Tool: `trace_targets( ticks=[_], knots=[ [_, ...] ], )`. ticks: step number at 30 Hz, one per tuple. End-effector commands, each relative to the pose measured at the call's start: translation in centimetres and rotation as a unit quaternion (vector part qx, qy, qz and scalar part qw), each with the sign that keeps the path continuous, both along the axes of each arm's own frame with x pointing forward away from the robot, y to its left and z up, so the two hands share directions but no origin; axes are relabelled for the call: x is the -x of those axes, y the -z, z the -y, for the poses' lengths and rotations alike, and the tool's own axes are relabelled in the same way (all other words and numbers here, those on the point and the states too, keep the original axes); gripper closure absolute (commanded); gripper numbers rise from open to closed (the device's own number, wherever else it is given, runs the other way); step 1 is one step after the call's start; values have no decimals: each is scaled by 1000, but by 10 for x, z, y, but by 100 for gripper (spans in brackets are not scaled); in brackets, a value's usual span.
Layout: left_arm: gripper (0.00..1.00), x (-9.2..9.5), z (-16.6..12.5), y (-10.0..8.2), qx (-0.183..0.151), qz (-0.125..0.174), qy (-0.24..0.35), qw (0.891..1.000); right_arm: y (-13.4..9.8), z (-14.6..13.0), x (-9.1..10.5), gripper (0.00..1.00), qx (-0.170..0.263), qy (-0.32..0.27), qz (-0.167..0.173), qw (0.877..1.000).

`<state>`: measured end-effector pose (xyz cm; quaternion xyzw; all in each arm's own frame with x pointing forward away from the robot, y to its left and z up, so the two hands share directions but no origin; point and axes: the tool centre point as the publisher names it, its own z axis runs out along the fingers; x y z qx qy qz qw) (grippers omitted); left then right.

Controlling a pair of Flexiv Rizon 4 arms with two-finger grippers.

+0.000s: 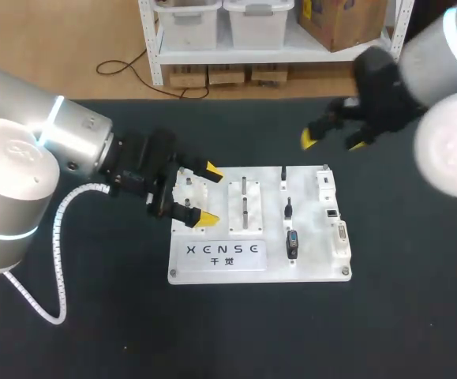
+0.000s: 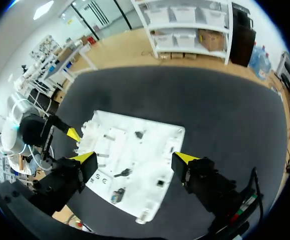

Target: Insert the Ethernet cable into its matching sockets.

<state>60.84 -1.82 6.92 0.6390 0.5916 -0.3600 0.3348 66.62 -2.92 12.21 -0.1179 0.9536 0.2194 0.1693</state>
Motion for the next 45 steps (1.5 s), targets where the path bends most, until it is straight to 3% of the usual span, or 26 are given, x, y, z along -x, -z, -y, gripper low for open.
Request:
trace_targets(
  ticks=[1,13,24,34,37,41,45],
  knots=[
    [0,0,-1,1,1,1,0,1000,17,-34,6,0,75,28,-12,997],
    [0,0,-1,1,1,1,0,1000,58,-49,36,0,162,44,-70,983],
    [0,0,-1,1,1,1,0,1000,80,-48,47,0,195,56,-101,974],
    [0,0,-1,1,1,1,0,1000,101,-49,45,0,211,53,-113,970],
    [0,0,-1,1,1,1,0,1000,103,-50,44,18,212,53,-113,969],
    [0,0,-1,1,1,1,0,1000,104,-51,43,25,217,51,-111,969],
    [0,0,-1,1,1,1,0,1000,106,-52,43,49,219,49,-112,968]
  ],
)
